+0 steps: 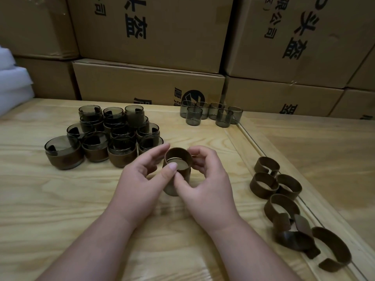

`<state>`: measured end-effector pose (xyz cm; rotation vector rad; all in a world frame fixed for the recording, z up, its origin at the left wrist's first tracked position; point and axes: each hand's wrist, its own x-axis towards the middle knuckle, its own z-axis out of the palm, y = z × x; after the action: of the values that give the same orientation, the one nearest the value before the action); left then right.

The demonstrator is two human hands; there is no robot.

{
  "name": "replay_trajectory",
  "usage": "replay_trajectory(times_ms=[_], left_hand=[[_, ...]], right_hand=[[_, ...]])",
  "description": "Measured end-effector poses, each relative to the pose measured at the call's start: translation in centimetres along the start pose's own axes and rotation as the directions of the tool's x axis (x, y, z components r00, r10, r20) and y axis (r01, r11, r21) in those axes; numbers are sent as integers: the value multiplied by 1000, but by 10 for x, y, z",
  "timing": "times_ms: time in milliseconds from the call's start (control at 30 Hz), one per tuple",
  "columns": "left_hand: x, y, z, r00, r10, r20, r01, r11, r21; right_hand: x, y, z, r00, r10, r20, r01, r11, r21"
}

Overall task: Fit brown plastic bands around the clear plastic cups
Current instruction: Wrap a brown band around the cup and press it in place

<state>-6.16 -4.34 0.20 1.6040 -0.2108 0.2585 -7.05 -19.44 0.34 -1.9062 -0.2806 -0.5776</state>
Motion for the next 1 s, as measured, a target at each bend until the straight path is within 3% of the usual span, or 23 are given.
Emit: replay_trajectory(times_ms=[200, 667, 867, 1000], left_hand=[[3, -3, -2, 998, -63, -22, 60, 994, -91], [6, -7, -3, 996, -69, -57, 69, 998, 5], [9, -8, -5, 998, -61, 19, 55, 968, 245], [9, -9, -6, 997, -63, 43, 48, 955, 292]], right_hand=[[1, 3, -2, 999, 51, 20, -51, 998, 46], [3, 12, -1, 980, 200, 24, -201, 976, 79], [7, 16, -6, 949, 300, 101, -311, 942, 125], [7, 17, -8, 925, 318, 210, -332, 943, 36]])
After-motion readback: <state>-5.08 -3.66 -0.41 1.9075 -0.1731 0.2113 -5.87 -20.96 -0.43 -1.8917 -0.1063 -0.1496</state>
